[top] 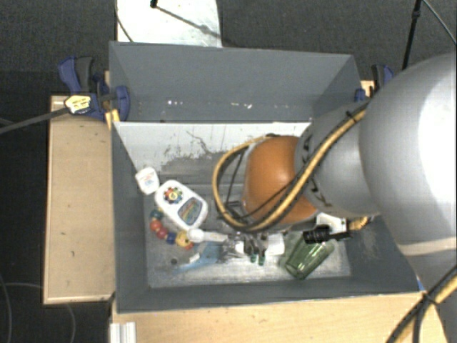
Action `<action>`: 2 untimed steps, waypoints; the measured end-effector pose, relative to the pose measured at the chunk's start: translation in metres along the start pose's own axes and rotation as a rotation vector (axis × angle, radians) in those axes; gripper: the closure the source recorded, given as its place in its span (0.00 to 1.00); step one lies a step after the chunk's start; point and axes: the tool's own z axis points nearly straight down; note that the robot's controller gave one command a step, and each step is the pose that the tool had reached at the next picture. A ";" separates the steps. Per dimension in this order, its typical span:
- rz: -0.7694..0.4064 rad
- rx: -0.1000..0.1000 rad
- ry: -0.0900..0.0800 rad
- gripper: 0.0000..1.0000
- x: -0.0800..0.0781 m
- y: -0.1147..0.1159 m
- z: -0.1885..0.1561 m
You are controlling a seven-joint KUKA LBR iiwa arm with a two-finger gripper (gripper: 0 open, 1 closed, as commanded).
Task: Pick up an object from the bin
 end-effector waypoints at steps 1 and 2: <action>0.000 0.000 0.000 1.00 0.000 0.000 0.000; 0.001 0.000 -0.001 1.00 0.000 0.000 0.000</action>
Offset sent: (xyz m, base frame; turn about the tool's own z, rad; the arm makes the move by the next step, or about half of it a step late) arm 0.0001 0.0000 0.0007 0.0000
